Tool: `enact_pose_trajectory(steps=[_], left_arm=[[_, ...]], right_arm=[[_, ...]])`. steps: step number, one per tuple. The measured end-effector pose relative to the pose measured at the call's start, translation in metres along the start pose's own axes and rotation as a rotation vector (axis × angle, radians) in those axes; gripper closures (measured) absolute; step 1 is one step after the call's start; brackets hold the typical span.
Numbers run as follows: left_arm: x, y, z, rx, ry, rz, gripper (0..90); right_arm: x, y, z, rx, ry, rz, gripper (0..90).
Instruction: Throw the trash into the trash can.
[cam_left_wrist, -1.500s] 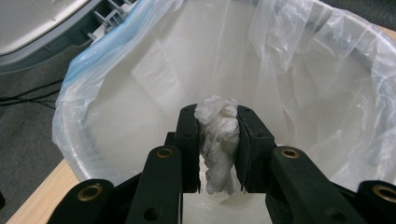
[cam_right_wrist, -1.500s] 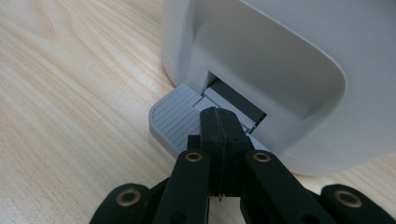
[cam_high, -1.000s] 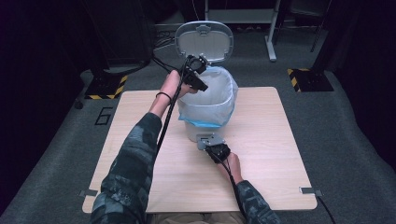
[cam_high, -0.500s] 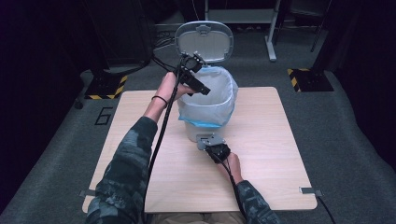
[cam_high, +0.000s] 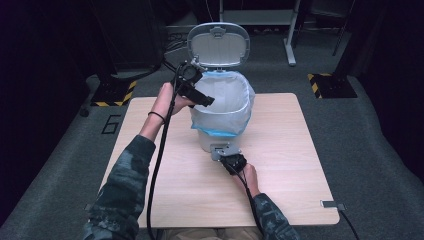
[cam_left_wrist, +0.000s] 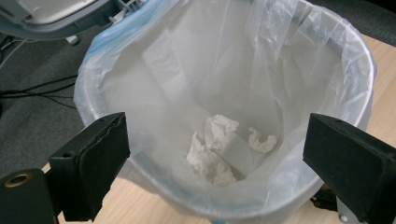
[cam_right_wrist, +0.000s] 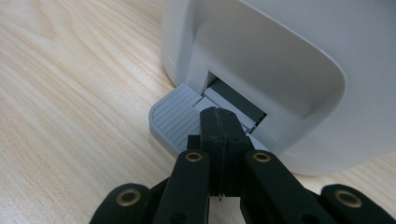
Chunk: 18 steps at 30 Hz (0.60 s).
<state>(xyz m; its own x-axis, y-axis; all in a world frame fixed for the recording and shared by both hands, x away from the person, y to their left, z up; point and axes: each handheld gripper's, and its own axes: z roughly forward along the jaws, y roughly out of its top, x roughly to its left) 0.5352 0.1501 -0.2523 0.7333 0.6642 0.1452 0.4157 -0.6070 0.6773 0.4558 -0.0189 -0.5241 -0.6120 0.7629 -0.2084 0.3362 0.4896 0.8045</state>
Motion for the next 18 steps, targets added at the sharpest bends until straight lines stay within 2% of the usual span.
enact_pose_trajectory(steps=[9, 18], left_arm=[[-0.002, -0.020, -0.012, -0.039, 0.014, 0.004, 7.8], [0.000, -0.052, -0.019, -0.064, 0.033, -0.013, 7.9]], right_arm=[[0.000, 0.000, 0.000, -0.001, -0.003, -0.003, 90.0], [-0.001, 0.000, 0.001, -0.002, -0.005, -0.001, 90.0]])
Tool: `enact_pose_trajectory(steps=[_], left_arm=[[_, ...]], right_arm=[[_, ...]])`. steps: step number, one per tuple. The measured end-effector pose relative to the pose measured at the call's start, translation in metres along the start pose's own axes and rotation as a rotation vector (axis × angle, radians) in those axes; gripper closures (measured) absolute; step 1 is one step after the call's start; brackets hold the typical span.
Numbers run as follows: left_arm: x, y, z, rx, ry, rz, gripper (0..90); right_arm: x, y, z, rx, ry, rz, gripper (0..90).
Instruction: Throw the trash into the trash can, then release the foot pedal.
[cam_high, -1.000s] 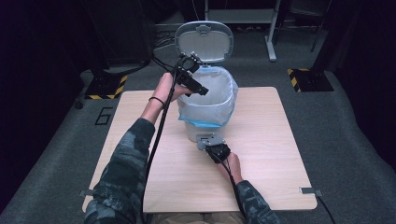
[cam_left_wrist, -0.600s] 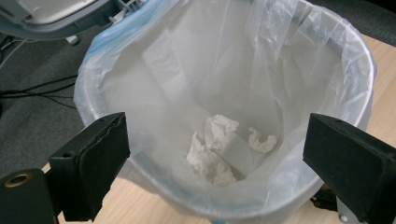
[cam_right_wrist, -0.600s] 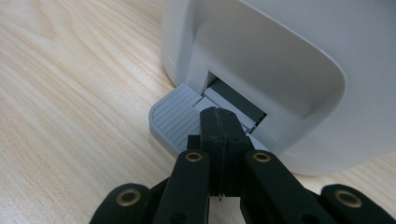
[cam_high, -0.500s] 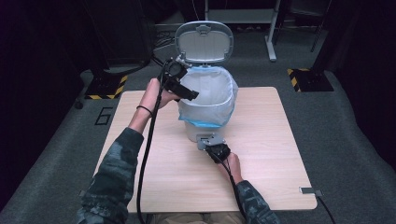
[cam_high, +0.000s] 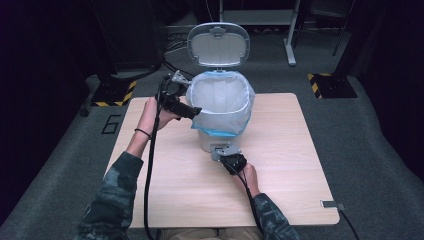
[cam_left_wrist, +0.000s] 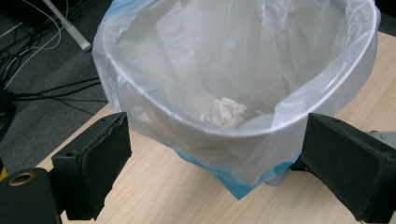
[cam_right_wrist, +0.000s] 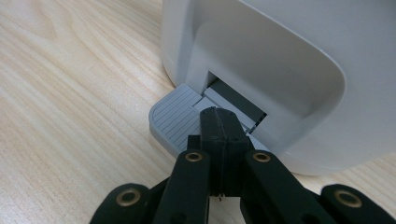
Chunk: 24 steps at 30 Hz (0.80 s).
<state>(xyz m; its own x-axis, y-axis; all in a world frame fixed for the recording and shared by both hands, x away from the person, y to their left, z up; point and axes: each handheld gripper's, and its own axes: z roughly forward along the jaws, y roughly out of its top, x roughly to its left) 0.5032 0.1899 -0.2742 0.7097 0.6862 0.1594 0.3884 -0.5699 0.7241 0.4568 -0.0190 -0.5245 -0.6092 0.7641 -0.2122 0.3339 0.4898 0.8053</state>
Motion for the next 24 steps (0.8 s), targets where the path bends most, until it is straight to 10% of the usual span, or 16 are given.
enact_pose_trajectory(steps=[24], left_arm=[[0.002, -0.108, -0.007, -0.048, 0.074, -0.094, 8.2]], right_arm=[[0.001, 0.000, 0.001, 0.005, 0.003, 0.011, 90.0]])
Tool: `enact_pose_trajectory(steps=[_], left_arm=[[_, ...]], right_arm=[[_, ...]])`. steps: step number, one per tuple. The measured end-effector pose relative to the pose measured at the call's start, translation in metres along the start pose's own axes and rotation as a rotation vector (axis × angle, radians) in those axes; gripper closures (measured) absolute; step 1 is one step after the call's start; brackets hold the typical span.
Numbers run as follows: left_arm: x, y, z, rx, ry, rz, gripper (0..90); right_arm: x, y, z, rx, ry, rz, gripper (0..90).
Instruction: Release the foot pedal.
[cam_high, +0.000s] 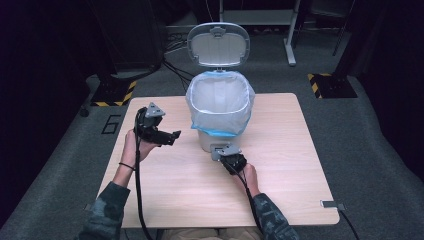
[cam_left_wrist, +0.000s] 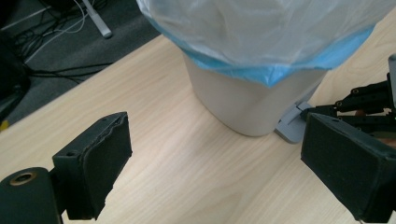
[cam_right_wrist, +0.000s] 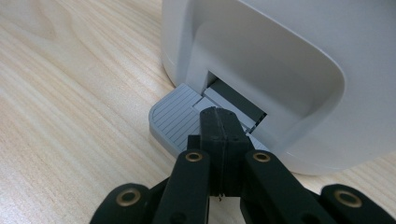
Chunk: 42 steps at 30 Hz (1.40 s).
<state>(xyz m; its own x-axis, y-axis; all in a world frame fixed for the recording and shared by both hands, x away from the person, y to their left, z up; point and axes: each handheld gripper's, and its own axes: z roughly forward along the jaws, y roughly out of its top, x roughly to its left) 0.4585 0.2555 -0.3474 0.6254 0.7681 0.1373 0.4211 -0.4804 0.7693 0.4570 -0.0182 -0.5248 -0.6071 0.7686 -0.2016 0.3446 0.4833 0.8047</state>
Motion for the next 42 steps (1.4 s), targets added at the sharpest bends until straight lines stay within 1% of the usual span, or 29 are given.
enact_pose_trajectory(steps=[1, 4, 5, 7, 8, 9, 11, 14, 18, 19, 21, 22, 23, 24, 25, 26, 27, 28, 29, 30, 32, 33, 34, 35, 36, 37, 40, 41, 42], left_arm=[[-0.001, -0.004, 0.001, -0.001, 0.000, -0.013, 8.3], [-0.001, -0.016, 0.003, 0.000, 0.002, -0.018, 8.3], [-0.001, -0.016, 0.003, 0.000, 0.002, -0.018, 8.3], [-0.001, -0.027, 0.005, -0.002, 0.008, -0.037, 8.3], [-0.001, -0.027, 0.005, -0.002, 0.008, -0.037, 8.4], [-0.001, -0.036, 0.006, -0.004, 0.013, -0.052, 8.3], [-0.001, -0.041, 0.007, -0.003, 0.013, -0.056, 8.4], [-0.002, -0.059, 0.013, 0.008, 0.024, -0.082, 8.4], [-0.003, -0.072, 0.017, 0.012, 0.024, -0.104, 8.3], [-0.004, -0.079, 0.018, 0.010, 0.029, -0.113, 8.3], [-0.005, -0.082, 0.018, 0.005, 0.035, -0.120, 8.1], [-0.004, -0.086, 0.015, 0.004, 0.035, -0.127, 8.1], [-0.005, -0.088, 0.014, -0.008, 0.039, -0.135, 7.9], [-0.005, -0.092, 0.011, -0.016, 0.045, -0.140, 7.8], [-0.006, -0.096, 0.009, -0.020, 0.051, -0.146, 7.8], [-0.007, -0.101, 0.007, -0.026, 0.059, -0.153, 7.8], [-0.007, -0.105, 0.005, -0.028, 0.064, -0.158, 7.7], [-0.008, -0.110, 0.003, -0.033, 0.069, -0.165, 7.6], [-0.009, -0.113, 0.002, -0.034, 0.074, -0.167, 7.6], [-0.010, -0.118, 0.001, -0.035, 0.080, -0.179, 7.6], [-0.012, -0.126, -0.001, -0.044, 0.088, -0.190, 7.4], [-0.013, -0.130, -0.002, -0.042, 0.094, -0.191, 7.4], [-0.014, -0.136, -0.003, -0.041, 0.097, -0.196, 7.3], [-0.015, -0.144, -0.004, -0.038, 0.103, -0.204, 7.2], [-0.015, -0.144, -0.004, -0.038, 0.103, -0.204, 7.2], [-0.016, -0.149, -0.005, -0.036, 0.110, -0.210, 7.2], [-0.017, -0.162, -0.007, -0.025, 0.126, -0.217, 7.1], [-0.017, -0.168, -0.008, -0.023, 0.132, -0.227, 7.1], [-0.016, -0.176, -0.009, -0.020, 0.139, -0.242, 7.1]], right_arm=[[0.000, 0.000, 0.000, -0.001, 0.001, 0.001, 90.0], [0.000, 0.000, 0.000, 0.000, 0.001, 0.002, 90.0], [0.000, 0.000, 0.000, 0.000, 0.001, 0.002, 90.0], [0.000, 0.000, 0.000, 0.002, 0.003, 0.009, 90.0], [0.000, 0.000, 0.000, 0.001, 0.003, 0.008, 90.0], [0.000, 0.000, 0.000, 0.002, 0.003, 0.008, 90.0], [0.000, 0.000, 0.000, 0.002, 0.004, 0.009, 90.0], [-0.001, 0.000, 0.000, 0.001, 0.004, 0.004, 90.0], [-0.001, 0.000, 0.000, 0.001, 0.007, 0.003, 90.0], [-0.004, 0.001, 0.000, 0.009, 0.024, 0.013, 90.0], [-0.007, 0.001, 0.000, 0.009, 0.038, 0.023, 90.0], [-0.010, 0.001, -0.001, 0.017, 0.072, 0.049, 89.8], [-0.013, 0.001, -0.005, 0.034, 0.071, 0.072, 57.7], [-0.017, 0.000, -0.015, 0.064, 0.102, 0.101, 43.5], [-0.017, 0.000, -0.015, 0.064, 0.102, 0.101, 43.5], [-0.020, -0.002, -0.024, 0.048, 0.106, 0.112, 39.9], [-0.024, -0.006, -0.036, 0.028, 0.114, 0.134, 31.9], [-0.031, -0.012, -0.055, 0.006, 0.123, 0.174, 21.2], [-0.031, -0.012, -0.055, 0.006, 0.123, 0.174, 21.2], [-0.034, -0.014, -0.062, -0.001, 0.121, 0.182, 18.0], [-0.043, -0.025, -0.087, -0.014, 0.110, 0.201, 14.2], [-0.043, -0.025, -0.087, -0.014, 0.110, 0.201, 14.2], [-0.048, -0.035, -0.102, -0.015, 0.094, 0.208, 13.2], [-0.050, -0.039, -0.107, -0.014, 0.086, 0.211, 12.4], [-0.050, -0.039, -0.107, -0.014, 0.086, 0.211, 12.4], [-0.052, -0.042, -0.111, -0.010, 0.083, 0.216, 11.7], [-0.059, -0.057, -0.126, -0.008, 0.052, 0.232, 10.9], [-0.060, -0.060, -0.129, -0.006, 0.044, 0.236, 10.8], [-0.064, -0.070, -0.136, -0.002, 0.024, 0.251, 10.6]])
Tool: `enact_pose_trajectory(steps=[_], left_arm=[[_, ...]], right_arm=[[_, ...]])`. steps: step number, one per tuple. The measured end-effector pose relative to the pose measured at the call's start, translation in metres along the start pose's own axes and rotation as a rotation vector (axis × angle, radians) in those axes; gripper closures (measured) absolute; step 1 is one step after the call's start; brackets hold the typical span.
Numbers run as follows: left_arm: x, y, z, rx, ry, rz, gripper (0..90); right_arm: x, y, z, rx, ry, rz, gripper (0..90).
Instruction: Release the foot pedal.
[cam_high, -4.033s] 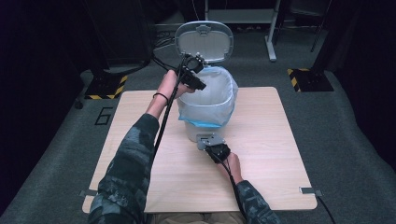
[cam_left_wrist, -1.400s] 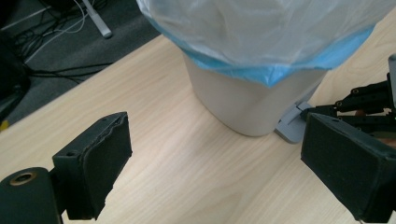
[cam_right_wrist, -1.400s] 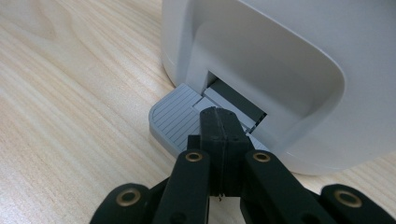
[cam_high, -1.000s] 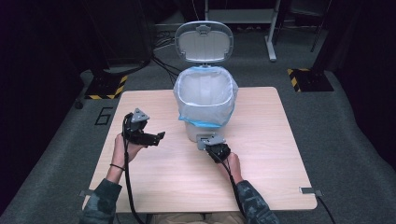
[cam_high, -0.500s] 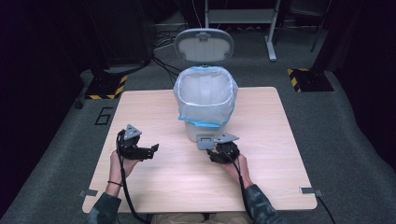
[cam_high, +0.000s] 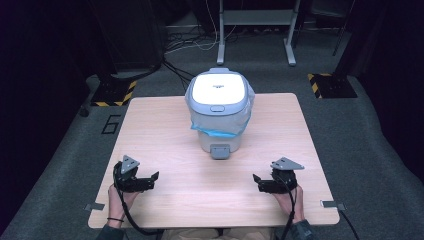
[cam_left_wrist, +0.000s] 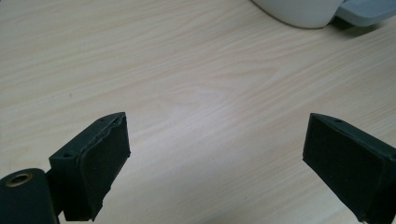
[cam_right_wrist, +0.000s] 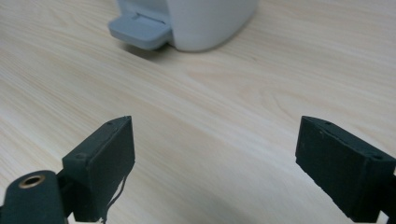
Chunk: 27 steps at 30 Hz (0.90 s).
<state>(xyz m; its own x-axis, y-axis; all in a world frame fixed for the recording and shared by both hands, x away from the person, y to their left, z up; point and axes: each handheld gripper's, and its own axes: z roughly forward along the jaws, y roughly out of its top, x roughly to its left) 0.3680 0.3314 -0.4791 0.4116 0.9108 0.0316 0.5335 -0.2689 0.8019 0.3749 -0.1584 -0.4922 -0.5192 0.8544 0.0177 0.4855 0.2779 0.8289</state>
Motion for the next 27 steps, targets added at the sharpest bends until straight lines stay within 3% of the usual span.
enact_pose_trajectory(steps=[6, 9, 12, 17, 19, 27], left_arm=[[0.010, -0.024, -0.003, 0.020, 0.026, -0.045, 7.0], [0.012, -0.031, -0.003, 0.033, 0.038, -0.052, 7.1], [0.013, -0.041, -0.002, 0.054, 0.067, -0.049, 7.1], [0.016, -0.052, 0.002, 0.075, 0.067, -0.061, 7.4], [0.015, -0.057, 0.008, 0.097, 0.077, -0.058, 7.0], [0.018, -0.057, 0.013, 0.109, 0.075, -0.094, 5.4]], right_arm=[[-0.019, -0.025, -0.015, 0.040, -0.063, 0.023, 10.6], [-0.026, -0.032, -0.021, 0.047, -0.096, 0.029, 10.6], [-0.043, -0.045, -0.030, 0.074, -0.149, 0.055, 10.5], [-0.055, -0.054, -0.034, 0.093, -0.186, 0.041, 12.5], [-0.059, -0.059, -0.031, 0.134, -0.225, 0.022, 12.2], [-0.065, -0.061, -0.028, 0.130, -0.189, 0.049, 10.6]])
